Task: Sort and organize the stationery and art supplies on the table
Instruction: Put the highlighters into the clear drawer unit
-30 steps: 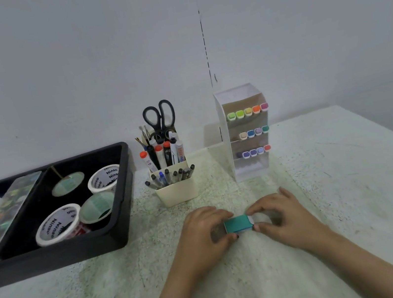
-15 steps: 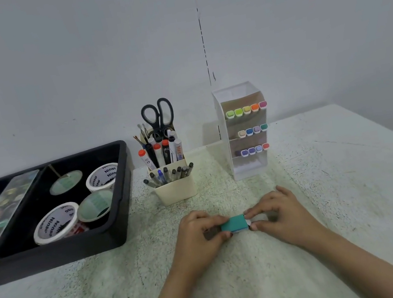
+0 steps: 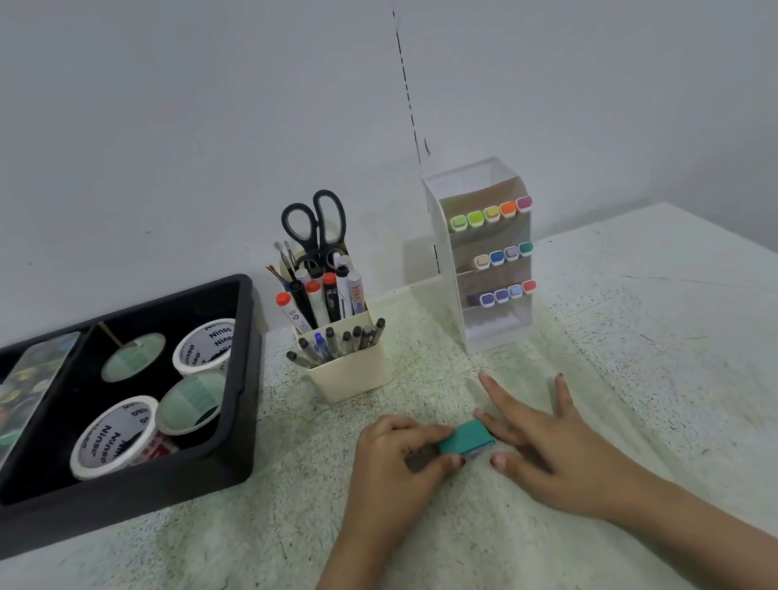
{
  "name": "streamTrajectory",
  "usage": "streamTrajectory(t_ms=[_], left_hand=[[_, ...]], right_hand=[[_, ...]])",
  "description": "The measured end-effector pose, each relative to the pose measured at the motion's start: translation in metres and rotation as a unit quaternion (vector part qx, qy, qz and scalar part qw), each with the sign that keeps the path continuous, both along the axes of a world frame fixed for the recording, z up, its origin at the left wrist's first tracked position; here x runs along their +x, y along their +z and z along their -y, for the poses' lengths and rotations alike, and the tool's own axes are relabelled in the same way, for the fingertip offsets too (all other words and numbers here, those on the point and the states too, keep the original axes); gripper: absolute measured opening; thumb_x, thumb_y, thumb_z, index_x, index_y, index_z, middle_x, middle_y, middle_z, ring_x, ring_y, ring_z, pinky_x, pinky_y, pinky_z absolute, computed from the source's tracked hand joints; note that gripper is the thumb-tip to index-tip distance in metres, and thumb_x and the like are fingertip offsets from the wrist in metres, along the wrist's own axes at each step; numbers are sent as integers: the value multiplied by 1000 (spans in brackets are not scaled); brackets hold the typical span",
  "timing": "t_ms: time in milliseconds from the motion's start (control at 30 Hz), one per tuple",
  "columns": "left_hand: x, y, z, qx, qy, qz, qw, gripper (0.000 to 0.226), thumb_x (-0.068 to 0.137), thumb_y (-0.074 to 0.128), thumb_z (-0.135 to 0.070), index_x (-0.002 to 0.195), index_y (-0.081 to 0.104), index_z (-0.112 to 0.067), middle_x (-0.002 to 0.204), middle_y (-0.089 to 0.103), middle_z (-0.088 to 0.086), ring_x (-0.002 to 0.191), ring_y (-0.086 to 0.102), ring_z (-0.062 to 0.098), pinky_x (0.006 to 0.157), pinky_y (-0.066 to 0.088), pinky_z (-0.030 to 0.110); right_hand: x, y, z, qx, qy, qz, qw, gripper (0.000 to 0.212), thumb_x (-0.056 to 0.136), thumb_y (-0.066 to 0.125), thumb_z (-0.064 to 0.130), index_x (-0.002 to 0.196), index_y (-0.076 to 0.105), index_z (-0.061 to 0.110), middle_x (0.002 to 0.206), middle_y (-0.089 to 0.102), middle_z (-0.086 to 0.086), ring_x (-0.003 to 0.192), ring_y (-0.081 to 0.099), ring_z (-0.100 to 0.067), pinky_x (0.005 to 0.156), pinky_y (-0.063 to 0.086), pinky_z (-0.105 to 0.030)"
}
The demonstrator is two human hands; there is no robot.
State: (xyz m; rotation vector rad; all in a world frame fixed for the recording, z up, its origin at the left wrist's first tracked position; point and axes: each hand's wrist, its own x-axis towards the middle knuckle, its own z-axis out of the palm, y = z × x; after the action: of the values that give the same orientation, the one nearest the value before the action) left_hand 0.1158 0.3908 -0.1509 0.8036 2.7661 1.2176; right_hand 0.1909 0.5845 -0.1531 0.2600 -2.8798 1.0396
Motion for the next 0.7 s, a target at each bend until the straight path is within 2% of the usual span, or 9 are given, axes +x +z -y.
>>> streamTrajectory(t_ms=[100, 167, 233, 300, 333, 400, 500, 600, 700], left_hand=[[0, 0, 1, 3, -8, 0, 1000, 29, 76, 75, -36, 103, 70, -41, 97, 54, -21, 100, 44, -4, 81, 30, 5], [0, 0, 1, 10, -11, -1, 1000, 24, 79, 73, -33, 102, 70, -39, 97, 54, -21, 98, 46, -4, 79, 31, 3], [0, 1, 0, 19, -11, 1, 1000, 19, 83, 70, -29, 100, 72, -38, 97, 55, -20, 98, 47, -5, 78, 31, 0], [0, 1, -1, 24, -12, -4, 1000, 16, 84, 68, -32, 98, 72, -39, 97, 55, -23, 102, 48, -5, 81, 32, 4], [0, 1, -1, 29, -12, -14, 999, 16, 83, 67, -35, 98, 73, -38, 95, 56, -25, 103, 49, -6, 85, 34, 10], [-1, 2, 3, 35, -8, -41, 998, 25, 78, 64, -41, 102, 72, -34, 95, 57, -33, 104, 49, -9, 92, 39, 22], [-2, 7, 16, 5, 5, -67, 998, 37, 77, 65, -43, 113, 64, -36, 108, 49, -39, 111, 45, -10, 99, 35, 27], [-2, 8, 34, -32, 15, -78, 996, 47, 73, 65, -42, 119, 61, -36, 112, 46, -38, 112, 45, -5, 100, 34, 27], [-1, 7, 46, -50, 18, -75, 996, 48, 71, 65, -35, 119, 62, -36, 108, 52, -34, 106, 50, -5, 96, 40, 28]], right_hand=[[0, -6, -3, 74, 3, -26, 997, 66, 83, 20, 61, 142, -4, 42, 134, 23, 31, 133, -2, 16, 104, -32, -29], [-3, -7, -5, 64, -14, -67, 996, 63, 82, 30, 61, 143, 27, 41, 125, 34, 35, 130, 14, 14, 111, -22, -32], [-9, -9, -7, 46, -33, -101, 993, 51, 79, 43, 58, 125, 56, 41, 108, 49, 34, 114, 35, 13, 115, -3, -35], [-15, -10, -8, 40, -45, -140, 988, 35, 77, 49, 52, 104, 68, 37, 90, 61, 27, 95, 49, 4, 107, 23, -36], [-17, -9, -7, 35, -51, -154, 986, 29, 78, 51, 48, 96, 70, 36, 84, 64, 24, 88, 53, 1, 97, 32, -34], [-19, -5, -6, 12, -70, -155, 985, 24, 78, 52, 44, 91, 70, 35, 78, 64, 23, 81, 53, 1, 83, 34, -24], [-16, -2, -7, -20, -101, -137, 985, 28, 79, 51, 39, 104, 64, 37, 71, 58, 24, 78, 51, -2, 83, 28, -12], [-16, -2, -10, 42, -108, -162, 980, 33, 81, 45, 41, 105, 67, 33, 73, 60, 22, 75, 48, -1, 78, 30, -18], [-17, -4, -13, 75, -105, -155, 979, 38, 80, 47, 49, 105, 68, 31, 90, 64, 20, 86, 50, -4, 75, 31, -24]])
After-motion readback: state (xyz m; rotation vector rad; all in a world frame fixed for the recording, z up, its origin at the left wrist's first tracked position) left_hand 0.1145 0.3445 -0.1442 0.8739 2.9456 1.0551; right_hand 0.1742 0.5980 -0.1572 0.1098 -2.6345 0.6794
